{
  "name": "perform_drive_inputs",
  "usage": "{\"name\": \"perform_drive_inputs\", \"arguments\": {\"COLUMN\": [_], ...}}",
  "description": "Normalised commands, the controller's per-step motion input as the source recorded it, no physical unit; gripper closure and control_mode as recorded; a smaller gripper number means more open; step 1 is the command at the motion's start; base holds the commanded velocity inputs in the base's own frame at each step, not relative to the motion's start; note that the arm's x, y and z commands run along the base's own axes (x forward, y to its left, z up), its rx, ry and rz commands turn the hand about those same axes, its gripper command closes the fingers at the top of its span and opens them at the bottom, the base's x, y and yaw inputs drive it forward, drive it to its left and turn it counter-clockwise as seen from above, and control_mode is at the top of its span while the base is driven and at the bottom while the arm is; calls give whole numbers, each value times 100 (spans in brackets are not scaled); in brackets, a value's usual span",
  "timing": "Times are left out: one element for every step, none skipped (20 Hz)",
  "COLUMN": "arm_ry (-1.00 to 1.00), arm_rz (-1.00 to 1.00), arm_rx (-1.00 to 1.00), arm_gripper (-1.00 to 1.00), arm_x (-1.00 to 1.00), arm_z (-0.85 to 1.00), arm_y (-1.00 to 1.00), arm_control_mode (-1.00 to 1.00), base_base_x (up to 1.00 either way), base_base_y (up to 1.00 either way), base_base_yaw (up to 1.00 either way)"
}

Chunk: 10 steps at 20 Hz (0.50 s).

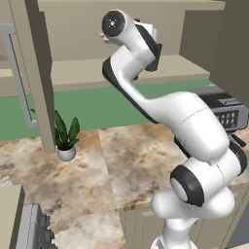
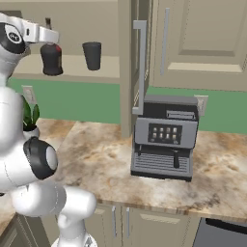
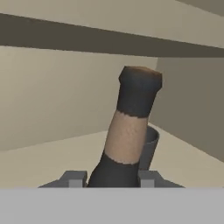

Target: There is a bowl on the dining counter. Grab a lemon wedge from the fridge and place it in the bowl. Then get the liquor bottle and glass cup from the cabinet and place them next to the bowl.

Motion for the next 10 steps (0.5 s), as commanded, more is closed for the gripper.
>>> {"name": "perform_drive_inputs", "arguments": {"arm_ry": [-13, -13, -11, -8, -5, -2, 0, 0, 0, 0], "arm_rz": [3, 4, 5, 6, 7, 9, 10, 12, 15, 16], "arm_rx": [11, 12, 12, 12, 11, 10, 9, 8, 6, 4], "arm_gripper": [100, 100, 100, 100, 100, 100, 100, 100, 100, 100], "arm_x": [-100, -100, -100, -100, -100, -100, -100, -100, -100, -100], "arm_z": [0, 4, 7, 7, 7, 6, 4, 2, 0, 0], "arm_y": [-17, -24, -26, -29, -29, -34, -34, -33, -33, -33], "arm_control_mode": [-100, -100, -100, -100, -100, -100, -100, -100, -100, -100], "base_base_x": [0, 0, 0, 0, 0, 0, 0, 0, 0, 0], "base_base_y": [0, 0, 0, 0, 0, 0, 0, 0, 0, 0], "base_base_yaw": [0, 0, 0, 0, 0, 0, 0, 0, 0, 0]}}
